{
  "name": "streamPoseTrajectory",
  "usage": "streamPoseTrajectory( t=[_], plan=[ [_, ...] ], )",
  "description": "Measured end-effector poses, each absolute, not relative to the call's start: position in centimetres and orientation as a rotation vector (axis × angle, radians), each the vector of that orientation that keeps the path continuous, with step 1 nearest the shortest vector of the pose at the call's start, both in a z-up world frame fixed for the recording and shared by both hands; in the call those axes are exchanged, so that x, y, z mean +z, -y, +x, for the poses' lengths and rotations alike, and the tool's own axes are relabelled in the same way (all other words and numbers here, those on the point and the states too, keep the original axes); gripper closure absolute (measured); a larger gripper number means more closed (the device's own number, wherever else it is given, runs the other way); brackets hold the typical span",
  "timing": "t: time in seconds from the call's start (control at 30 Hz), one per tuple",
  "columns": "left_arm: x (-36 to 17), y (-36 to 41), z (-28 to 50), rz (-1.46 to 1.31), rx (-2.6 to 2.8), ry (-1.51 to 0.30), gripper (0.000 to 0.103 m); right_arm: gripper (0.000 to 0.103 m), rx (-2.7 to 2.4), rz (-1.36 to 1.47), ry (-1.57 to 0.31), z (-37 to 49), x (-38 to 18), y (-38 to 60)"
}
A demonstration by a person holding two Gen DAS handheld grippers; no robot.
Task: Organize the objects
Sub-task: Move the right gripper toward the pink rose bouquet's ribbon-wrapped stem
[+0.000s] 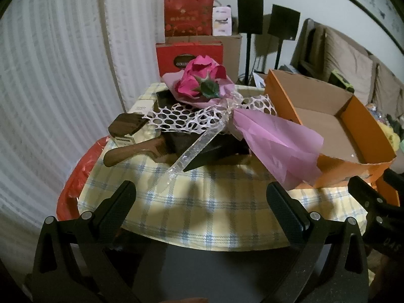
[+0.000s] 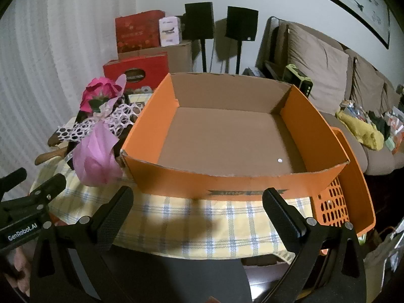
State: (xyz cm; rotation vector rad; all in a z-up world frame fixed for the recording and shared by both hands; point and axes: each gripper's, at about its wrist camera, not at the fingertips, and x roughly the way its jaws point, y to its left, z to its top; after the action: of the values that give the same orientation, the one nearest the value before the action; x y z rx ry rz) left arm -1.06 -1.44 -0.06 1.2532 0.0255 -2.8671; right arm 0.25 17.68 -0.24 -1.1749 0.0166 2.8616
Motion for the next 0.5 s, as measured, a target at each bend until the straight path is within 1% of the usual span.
streamPoseTrajectory(
  t=[0.3,0.43,0.5],
  plan=[
    [0.1,3.3,-2.3,1.291,-2.892,-0.094,0.0,0.0,2.919,-1.178,0.018,-0.5,0.1,-16.3],
    [0.3,4.7,-2.8,1.272,-2.872,-0.097,0.0,0.0,2.948,-1.176,0.013,-1.3,0.8,-15.9],
    [0.2,5.8,-3.1,1.267,-2.863,-0.135,0.0,0.0,2.967,-1.173,0.011,-1.8,1.2,-15.7]
  ],
)
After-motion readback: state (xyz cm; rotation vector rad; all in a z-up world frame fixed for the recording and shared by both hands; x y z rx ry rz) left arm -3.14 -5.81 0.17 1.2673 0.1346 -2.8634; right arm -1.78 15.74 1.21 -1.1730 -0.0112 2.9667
